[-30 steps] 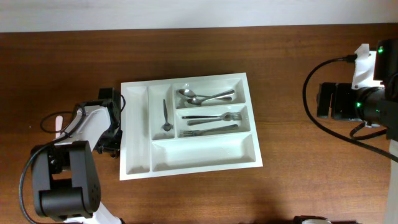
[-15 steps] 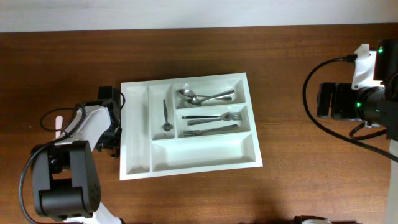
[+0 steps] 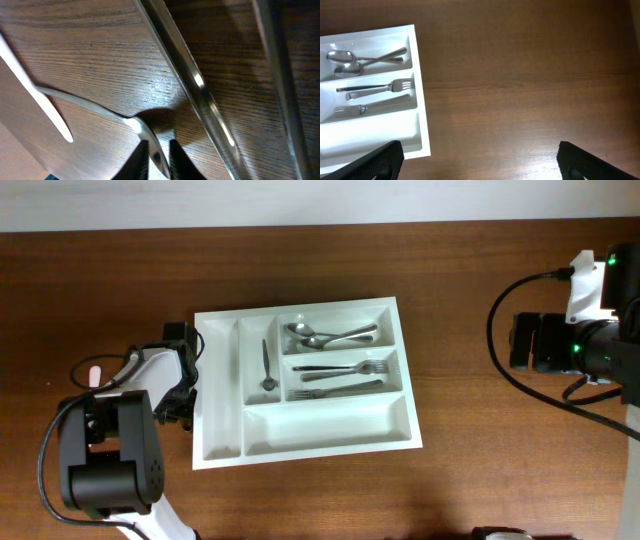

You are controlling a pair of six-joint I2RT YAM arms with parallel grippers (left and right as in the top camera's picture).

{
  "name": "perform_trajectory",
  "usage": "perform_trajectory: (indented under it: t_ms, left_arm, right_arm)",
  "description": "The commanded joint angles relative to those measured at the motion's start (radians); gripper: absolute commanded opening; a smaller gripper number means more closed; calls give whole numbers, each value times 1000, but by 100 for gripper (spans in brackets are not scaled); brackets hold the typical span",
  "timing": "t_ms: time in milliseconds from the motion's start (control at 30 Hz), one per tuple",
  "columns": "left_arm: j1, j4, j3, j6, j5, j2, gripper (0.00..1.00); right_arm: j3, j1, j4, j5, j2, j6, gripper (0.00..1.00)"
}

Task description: Pack container

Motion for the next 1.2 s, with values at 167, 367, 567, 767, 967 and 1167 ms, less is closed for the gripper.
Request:
perform_trajectory:
  t_ms: [167, 367, 567, 767, 967, 1167]
  left_arm:
    - [0, 3, -1, 8, -54, 17, 2]
    - [-6, -53, 38, -19, -101, 13, 2]
    - [-63, -177, 172, -39, -124, -59, 2]
    - [-198, -208, 333, 14, -50, -201, 2]
    - [-364, -159, 377, 232, 129, -250, 2]
    - [-484, -125, 373, 606, 379, -216, 2]
  right_arm:
    - [-5, -8, 4, -5, 2, 12, 99]
    - [-5, -8, 4, -6, 2, 12, 99]
    - [-5, -8, 3, -5, 2, 12, 99]
    - [-5, -8, 3, -5, 2, 12, 99]
    - [-5, -8, 3, -5, 2, 12, 99]
    - [-5, -8, 3, -5, 2, 12, 99]
